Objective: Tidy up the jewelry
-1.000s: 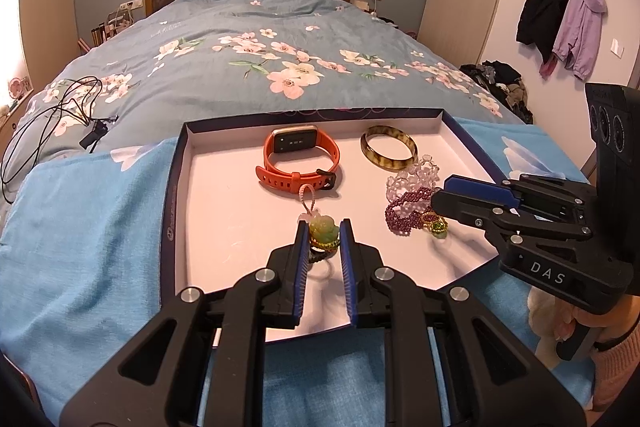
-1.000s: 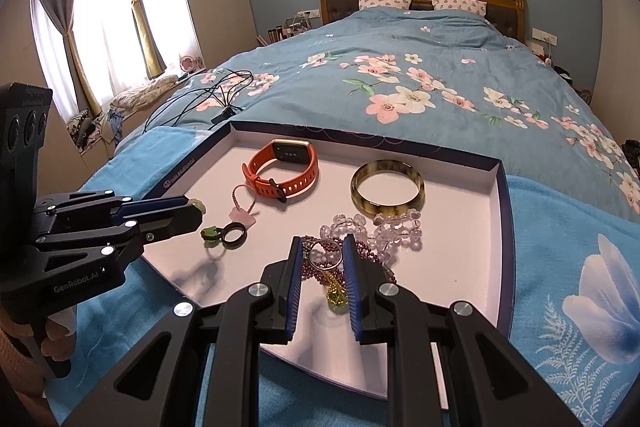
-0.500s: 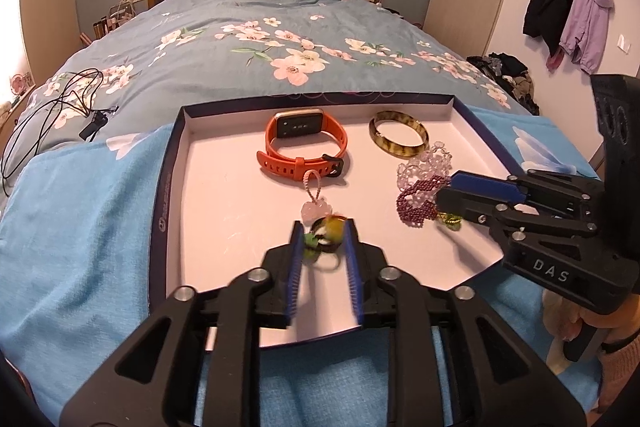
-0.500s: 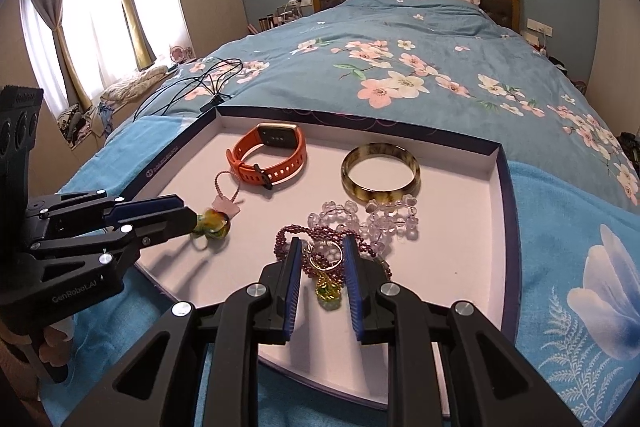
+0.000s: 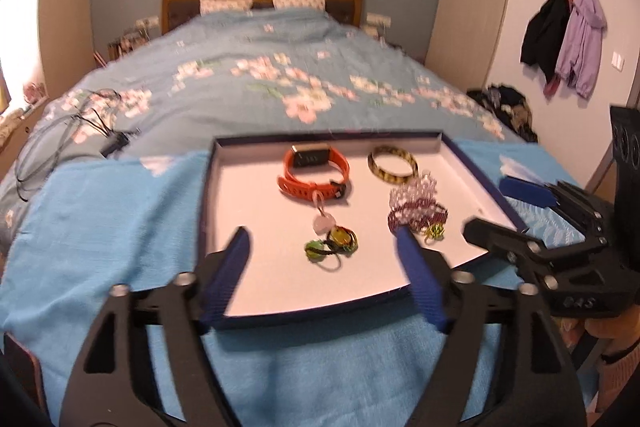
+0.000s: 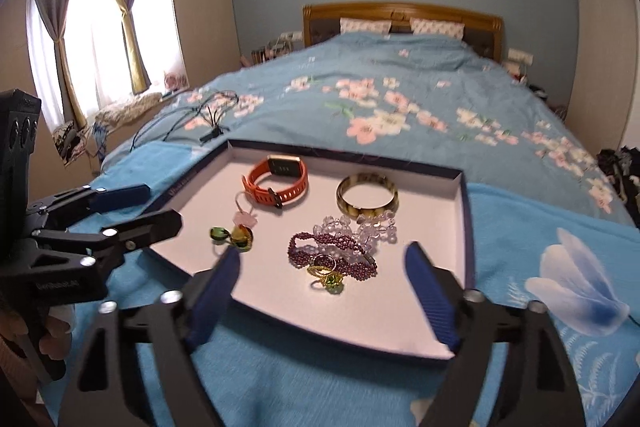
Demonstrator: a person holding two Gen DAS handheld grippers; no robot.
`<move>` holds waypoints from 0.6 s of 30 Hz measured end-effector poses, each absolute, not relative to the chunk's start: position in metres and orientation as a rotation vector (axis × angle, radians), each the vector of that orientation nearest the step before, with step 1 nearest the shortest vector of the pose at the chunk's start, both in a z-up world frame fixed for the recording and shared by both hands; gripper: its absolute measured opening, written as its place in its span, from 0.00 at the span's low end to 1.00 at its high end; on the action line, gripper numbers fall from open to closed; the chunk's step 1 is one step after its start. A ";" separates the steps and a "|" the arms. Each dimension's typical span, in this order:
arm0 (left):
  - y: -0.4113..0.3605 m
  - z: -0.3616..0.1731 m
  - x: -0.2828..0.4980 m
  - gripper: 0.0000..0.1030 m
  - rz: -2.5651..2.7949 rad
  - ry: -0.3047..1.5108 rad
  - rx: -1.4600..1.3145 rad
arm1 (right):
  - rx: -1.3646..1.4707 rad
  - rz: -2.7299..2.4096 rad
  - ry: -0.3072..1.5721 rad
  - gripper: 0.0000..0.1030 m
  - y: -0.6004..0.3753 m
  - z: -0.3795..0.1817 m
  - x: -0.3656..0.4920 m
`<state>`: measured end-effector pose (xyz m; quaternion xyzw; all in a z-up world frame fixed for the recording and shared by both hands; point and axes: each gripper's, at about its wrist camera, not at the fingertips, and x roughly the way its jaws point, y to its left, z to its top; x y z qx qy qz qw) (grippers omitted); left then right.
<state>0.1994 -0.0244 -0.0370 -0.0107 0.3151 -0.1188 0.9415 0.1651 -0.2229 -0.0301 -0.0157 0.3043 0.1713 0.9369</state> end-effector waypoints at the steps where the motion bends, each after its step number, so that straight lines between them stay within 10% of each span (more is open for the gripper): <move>1: -0.021 -0.033 0.192 0.91 -0.239 0.616 -0.028 | -0.028 0.347 0.609 0.89 -0.223 -0.029 0.160; 18: -0.005 -0.013 0.078 0.94 -0.162 0.366 -0.023 | -0.039 0.228 0.443 0.93 -0.224 -0.026 0.072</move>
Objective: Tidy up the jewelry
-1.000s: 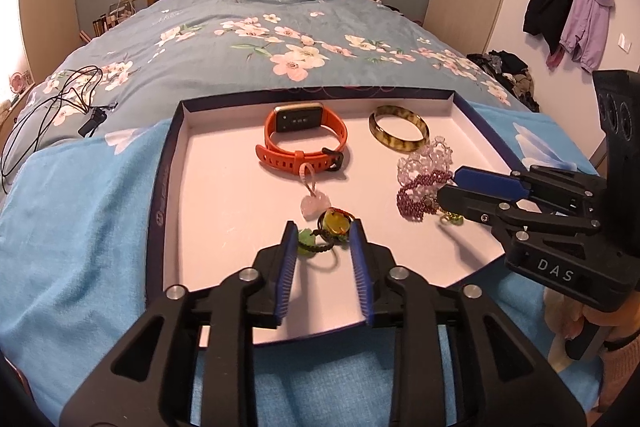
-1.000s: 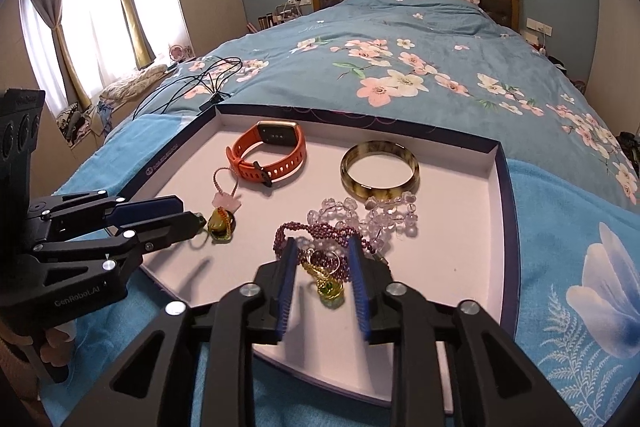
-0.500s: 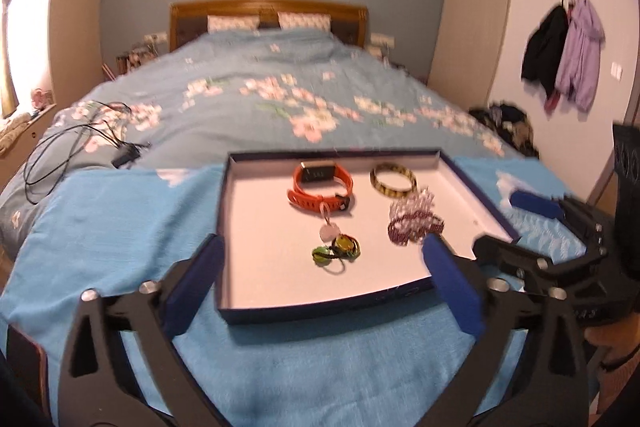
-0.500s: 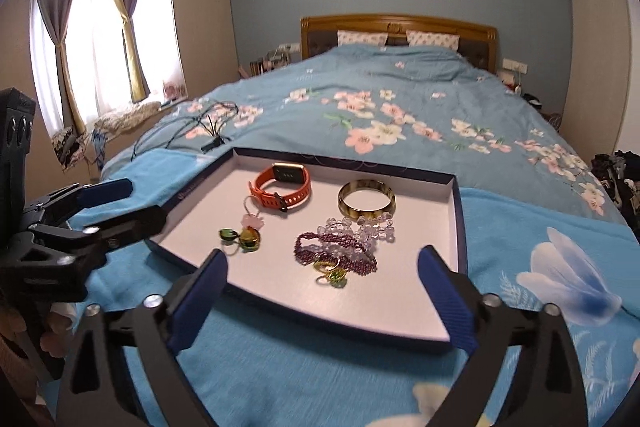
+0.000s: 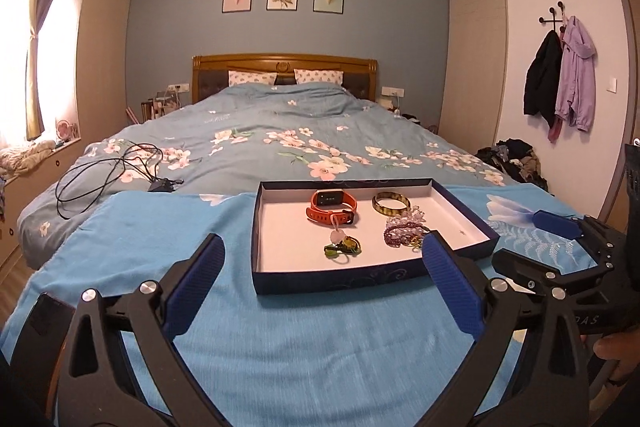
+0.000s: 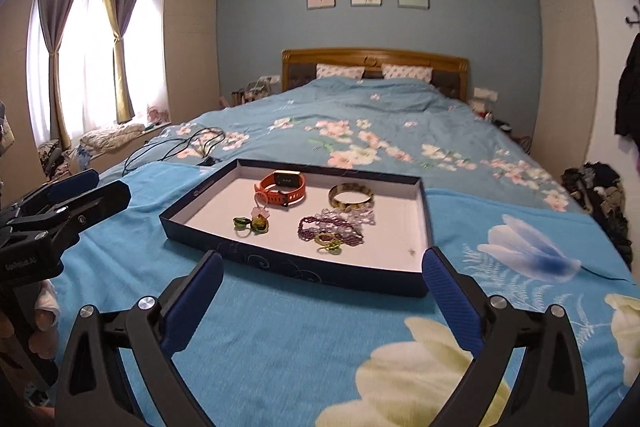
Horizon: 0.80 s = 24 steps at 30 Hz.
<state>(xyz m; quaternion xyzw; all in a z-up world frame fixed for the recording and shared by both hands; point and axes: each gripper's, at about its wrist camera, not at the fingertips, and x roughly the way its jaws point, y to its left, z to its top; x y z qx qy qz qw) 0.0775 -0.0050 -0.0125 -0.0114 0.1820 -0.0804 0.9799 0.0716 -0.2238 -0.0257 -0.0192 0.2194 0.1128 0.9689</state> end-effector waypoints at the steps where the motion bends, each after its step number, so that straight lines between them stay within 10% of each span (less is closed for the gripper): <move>1: -0.006 -0.013 0.072 0.94 -0.159 0.356 -0.021 | -0.036 0.223 0.433 0.93 -0.225 -0.025 0.068; 24: -0.016 0.003 -0.002 0.94 -0.088 0.210 -0.007 | -0.027 0.181 0.314 0.93 -0.227 -0.015 0.023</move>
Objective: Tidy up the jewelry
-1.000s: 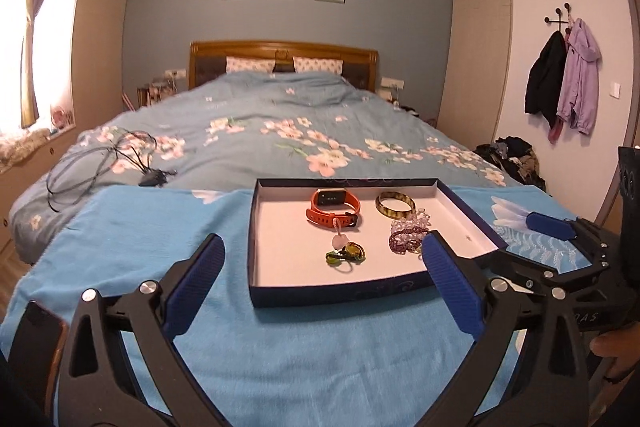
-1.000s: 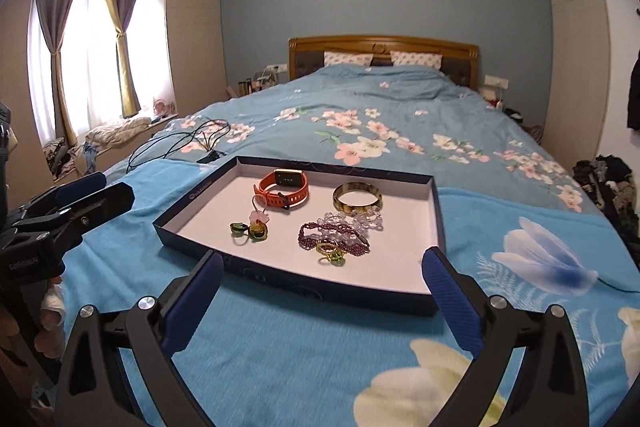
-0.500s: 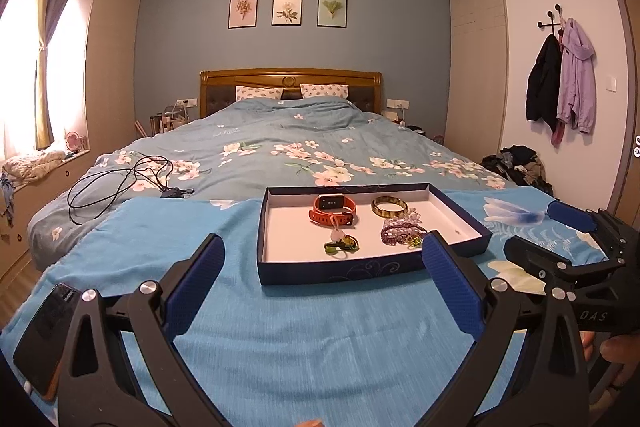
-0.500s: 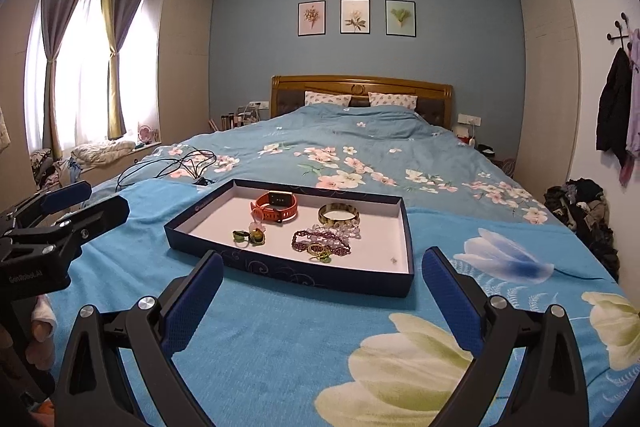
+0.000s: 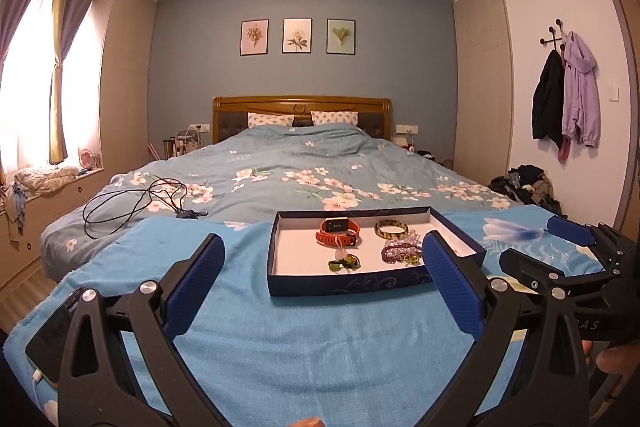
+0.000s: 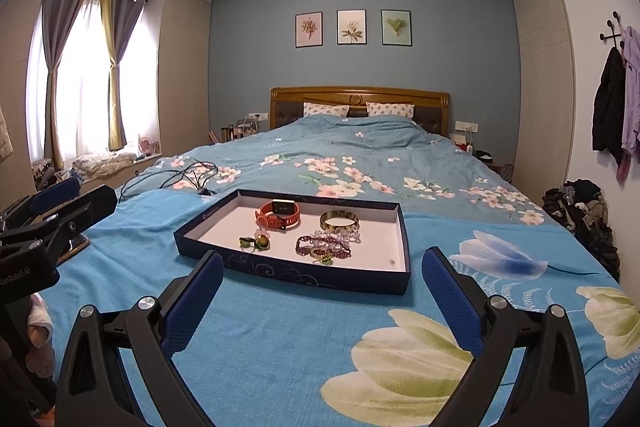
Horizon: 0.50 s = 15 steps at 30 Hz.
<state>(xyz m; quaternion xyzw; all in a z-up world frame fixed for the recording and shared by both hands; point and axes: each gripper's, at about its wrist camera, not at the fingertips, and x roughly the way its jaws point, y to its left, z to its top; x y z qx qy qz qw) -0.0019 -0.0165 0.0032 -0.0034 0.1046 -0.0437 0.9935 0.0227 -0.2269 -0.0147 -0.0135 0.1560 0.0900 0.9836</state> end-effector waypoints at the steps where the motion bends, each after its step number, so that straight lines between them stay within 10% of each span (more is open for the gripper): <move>1: -0.016 0.004 -0.003 0.94 -0.088 0.208 -0.011 | -0.026 0.179 0.309 0.93 -0.226 -0.014 0.023; 15: -0.019 0.008 -0.003 0.94 -0.078 0.208 -0.018 | -0.031 0.155 0.266 0.93 -0.226 -0.009 0.015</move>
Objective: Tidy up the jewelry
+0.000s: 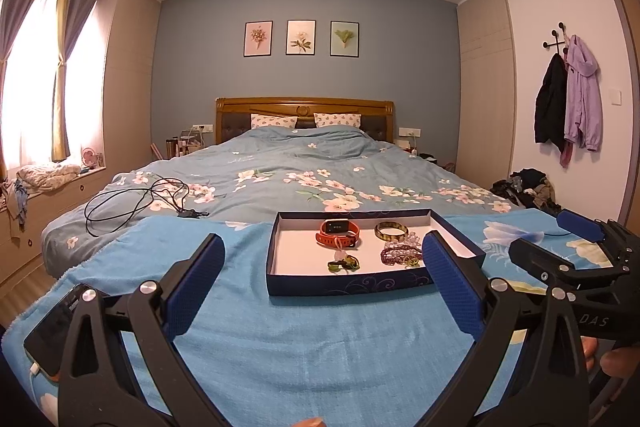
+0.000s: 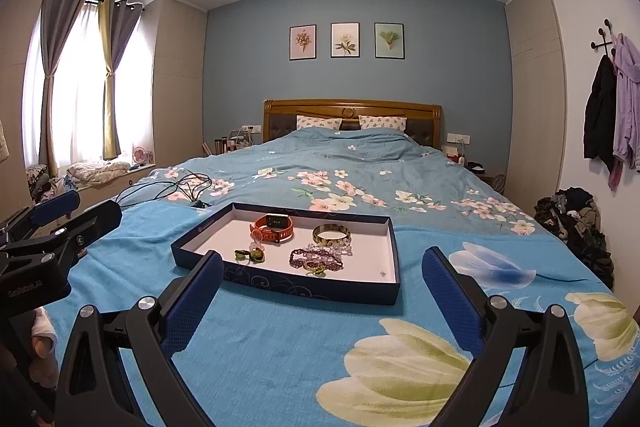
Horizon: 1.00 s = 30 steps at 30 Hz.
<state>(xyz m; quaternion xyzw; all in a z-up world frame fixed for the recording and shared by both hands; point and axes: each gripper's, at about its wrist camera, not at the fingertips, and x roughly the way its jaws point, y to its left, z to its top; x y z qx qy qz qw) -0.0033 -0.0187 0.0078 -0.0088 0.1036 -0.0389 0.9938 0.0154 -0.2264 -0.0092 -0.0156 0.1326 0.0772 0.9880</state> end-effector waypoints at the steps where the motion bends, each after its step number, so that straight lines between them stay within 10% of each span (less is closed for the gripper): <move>1: -0.019 0.008 -0.003 0.94 -0.078 0.210 -0.020 | -0.032 0.154 0.266 0.93 -0.226 -0.009 0.015; 30: -0.021 0.005 0.002 0.94 -0.073 0.217 -0.020 | -0.023 0.140 0.251 0.93 -0.230 -0.009 0.018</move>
